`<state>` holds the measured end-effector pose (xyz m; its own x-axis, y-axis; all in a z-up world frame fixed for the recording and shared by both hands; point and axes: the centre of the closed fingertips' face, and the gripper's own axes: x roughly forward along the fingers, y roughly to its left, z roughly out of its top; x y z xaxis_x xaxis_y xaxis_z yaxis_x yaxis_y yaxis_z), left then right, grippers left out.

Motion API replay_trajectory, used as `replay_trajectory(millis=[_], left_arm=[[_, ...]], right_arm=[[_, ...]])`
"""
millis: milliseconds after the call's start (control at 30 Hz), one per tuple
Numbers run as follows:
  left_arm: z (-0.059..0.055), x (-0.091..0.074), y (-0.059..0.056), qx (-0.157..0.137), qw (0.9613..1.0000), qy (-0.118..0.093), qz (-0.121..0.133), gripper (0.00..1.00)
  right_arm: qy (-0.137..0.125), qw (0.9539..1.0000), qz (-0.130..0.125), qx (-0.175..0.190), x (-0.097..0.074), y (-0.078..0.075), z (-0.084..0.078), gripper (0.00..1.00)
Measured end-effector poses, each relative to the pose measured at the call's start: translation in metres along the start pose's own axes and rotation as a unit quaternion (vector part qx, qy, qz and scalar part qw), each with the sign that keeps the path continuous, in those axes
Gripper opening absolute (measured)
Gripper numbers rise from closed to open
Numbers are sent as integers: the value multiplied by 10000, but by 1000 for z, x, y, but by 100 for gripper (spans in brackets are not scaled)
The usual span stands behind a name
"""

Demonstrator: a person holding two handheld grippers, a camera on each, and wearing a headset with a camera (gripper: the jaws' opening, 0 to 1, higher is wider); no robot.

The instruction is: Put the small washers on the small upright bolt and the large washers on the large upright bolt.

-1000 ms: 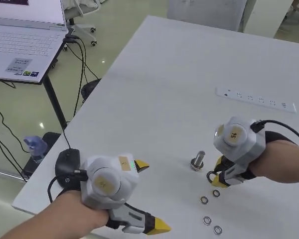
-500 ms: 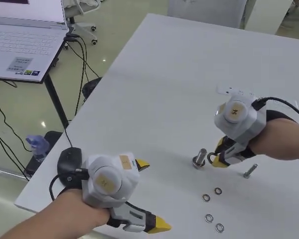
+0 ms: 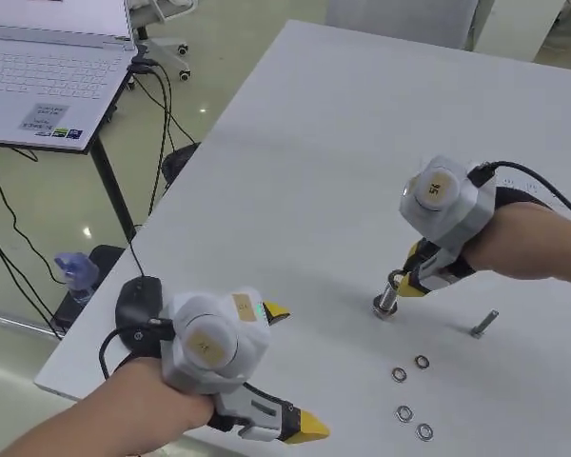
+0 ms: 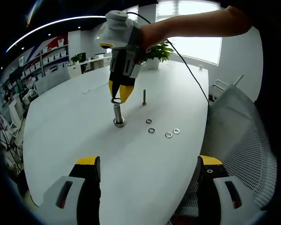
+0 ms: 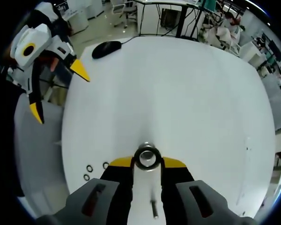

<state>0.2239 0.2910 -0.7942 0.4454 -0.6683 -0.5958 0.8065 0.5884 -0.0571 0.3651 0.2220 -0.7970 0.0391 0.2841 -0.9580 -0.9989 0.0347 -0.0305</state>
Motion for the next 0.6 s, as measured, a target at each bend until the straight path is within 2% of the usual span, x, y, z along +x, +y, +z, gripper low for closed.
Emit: replay_trajectory(millis=[400,600], left_arm=[[-2,0,2,-20,10000,-1,7,85],[-1,0,4,-4,10000,-5,13,85]], right_arm=[[201,9997,73,-72,10,-1,-4,21],[182,9998,91,-42,11,-2,-3,21]])
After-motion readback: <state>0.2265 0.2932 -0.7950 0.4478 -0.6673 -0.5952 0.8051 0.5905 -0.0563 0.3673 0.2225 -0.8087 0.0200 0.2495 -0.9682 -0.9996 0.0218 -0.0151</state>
